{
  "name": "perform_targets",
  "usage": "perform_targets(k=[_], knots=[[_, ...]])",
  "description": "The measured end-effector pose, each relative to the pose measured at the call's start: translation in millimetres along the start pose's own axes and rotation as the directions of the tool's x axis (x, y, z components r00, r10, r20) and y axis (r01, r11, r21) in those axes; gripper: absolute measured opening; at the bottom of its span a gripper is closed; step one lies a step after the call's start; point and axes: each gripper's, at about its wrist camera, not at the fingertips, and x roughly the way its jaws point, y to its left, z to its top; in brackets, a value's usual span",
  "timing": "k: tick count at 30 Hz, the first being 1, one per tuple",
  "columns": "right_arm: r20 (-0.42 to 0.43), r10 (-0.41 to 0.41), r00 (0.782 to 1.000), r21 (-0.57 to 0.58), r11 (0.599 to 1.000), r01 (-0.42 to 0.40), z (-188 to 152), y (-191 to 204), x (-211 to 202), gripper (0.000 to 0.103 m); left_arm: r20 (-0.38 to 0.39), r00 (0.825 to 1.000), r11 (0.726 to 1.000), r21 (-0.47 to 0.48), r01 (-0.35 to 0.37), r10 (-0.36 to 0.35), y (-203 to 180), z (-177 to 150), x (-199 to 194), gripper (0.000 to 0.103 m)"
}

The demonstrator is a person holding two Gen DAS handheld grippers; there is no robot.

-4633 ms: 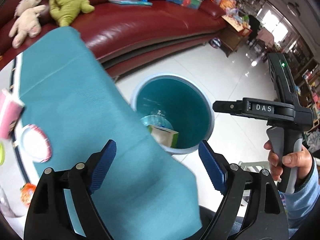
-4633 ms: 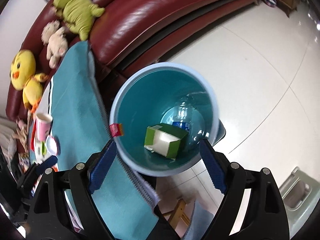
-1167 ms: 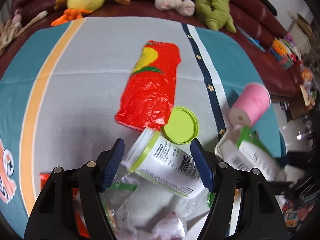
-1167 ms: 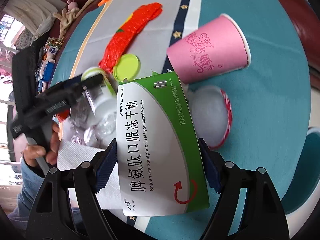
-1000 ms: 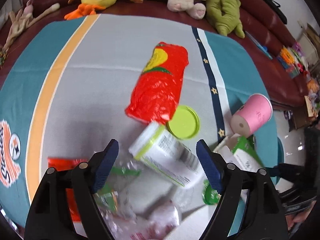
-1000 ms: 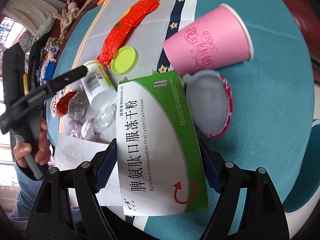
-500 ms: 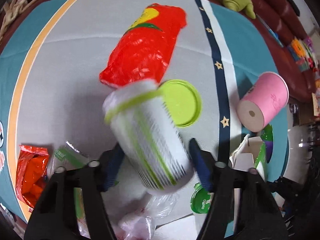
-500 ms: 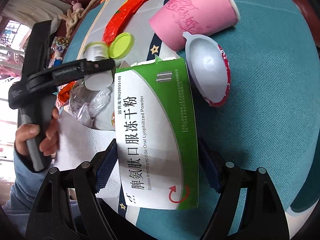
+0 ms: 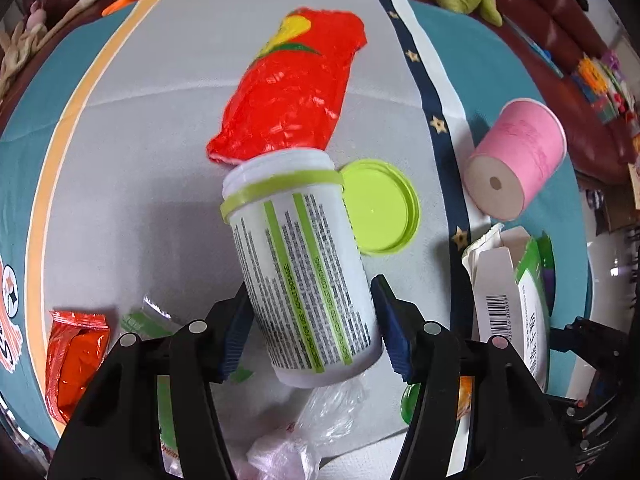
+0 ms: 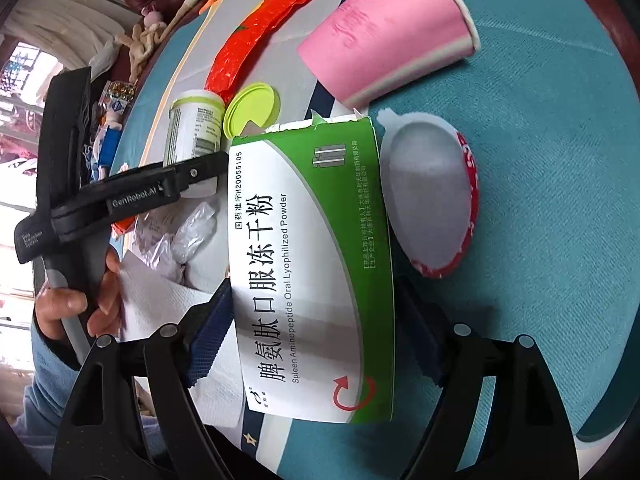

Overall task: Collect trash
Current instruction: 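Grasp the white medicine box with the right tool while the left tool grasps the pill bottle, then carry the medicine box and pill bottle over the trash bin with both tools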

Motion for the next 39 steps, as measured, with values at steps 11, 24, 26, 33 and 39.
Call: perform_targets(k=[11, 24, 26, 33, 39], knots=[[0.092, 0.046, 0.995, -0.008, 0.999, -0.045, -4, 21, -19, 0.072, 0.142, 0.990, 0.999, 0.032, 0.005, -0.010, 6, -31, -55, 0.051], [0.291, 0.069, 0.954, 0.072, 0.993, -0.093, -41, -10, -109, 0.072, 0.253, 0.965, 0.990, 0.138, 0.035, -0.069, -39, -51, -112, 0.051], [0.335, 0.055, 0.941, 0.107, 0.990, -0.096, -53, -27, -130, 0.072, 0.261, 0.961, 0.984, 0.173, 0.046, -0.091, -55, -54, -119, 0.051], [0.463, -0.027, 0.886, 0.229, 0.969, -0.090, -97, -89, -193, 0.072, 0.233, 0.949, 0.929, 0.351, 0.120, -0.211, -148, -67, -127, 0.051], [0.510, -0.140, 0.849, 0.375, 0.924, -0.073, -145, -161, -227, 0.072, 0.139, 0.951, 0.860, 0.478, 0.181, -0.277, -238, -80, -103, 0.051]])
